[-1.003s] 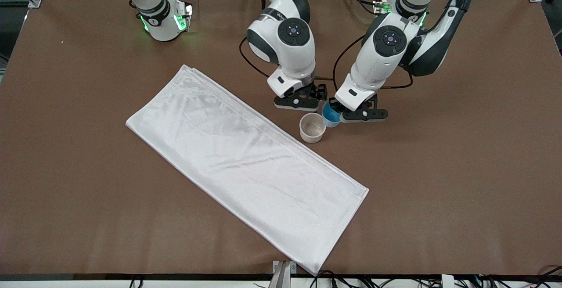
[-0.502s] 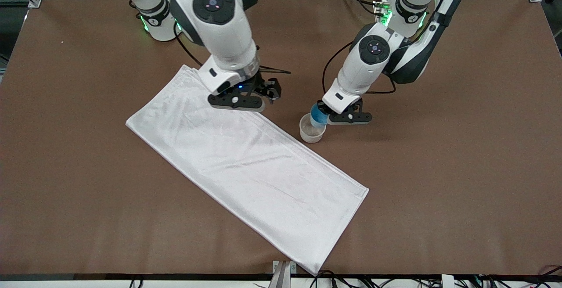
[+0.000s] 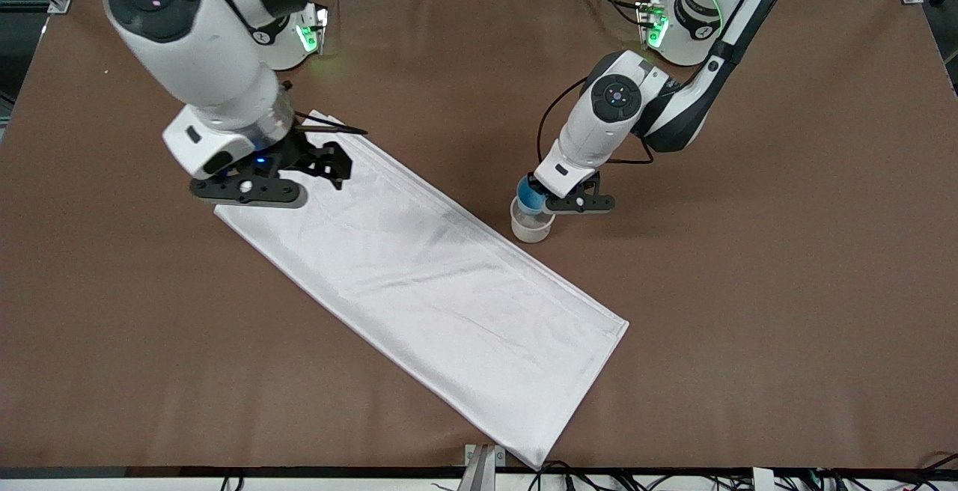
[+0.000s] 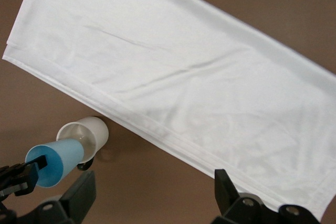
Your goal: Place blue cup into white mug on table
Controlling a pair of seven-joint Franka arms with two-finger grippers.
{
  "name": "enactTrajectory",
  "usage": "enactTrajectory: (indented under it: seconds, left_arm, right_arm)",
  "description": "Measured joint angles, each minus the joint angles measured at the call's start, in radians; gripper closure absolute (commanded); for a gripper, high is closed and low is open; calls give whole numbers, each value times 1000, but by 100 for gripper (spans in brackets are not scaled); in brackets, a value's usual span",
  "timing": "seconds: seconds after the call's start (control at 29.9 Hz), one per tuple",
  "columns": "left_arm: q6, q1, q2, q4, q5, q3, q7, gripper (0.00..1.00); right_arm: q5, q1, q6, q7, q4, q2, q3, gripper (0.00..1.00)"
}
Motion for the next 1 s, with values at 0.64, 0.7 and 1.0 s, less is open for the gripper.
enactTrajectory:
  seconds: [0.64, 0.7, 1.0]
  left_arm:
    - [3, -1, 71, 63, 115, 5, -115, 47]
    - [3, -1, 71, 64, 116, 6, -116, 0]
    - [3, 1, 78, 67, 157, 11, -119, 0]
  right_arm:
    - [-1, -192, -28, -190, -14, -24, 0, 0]
    - [-1, -201, -26, -193, -16, -23, 0, 0]
    - [-1, -235, 16, -243, -23, -23, 0, 0]
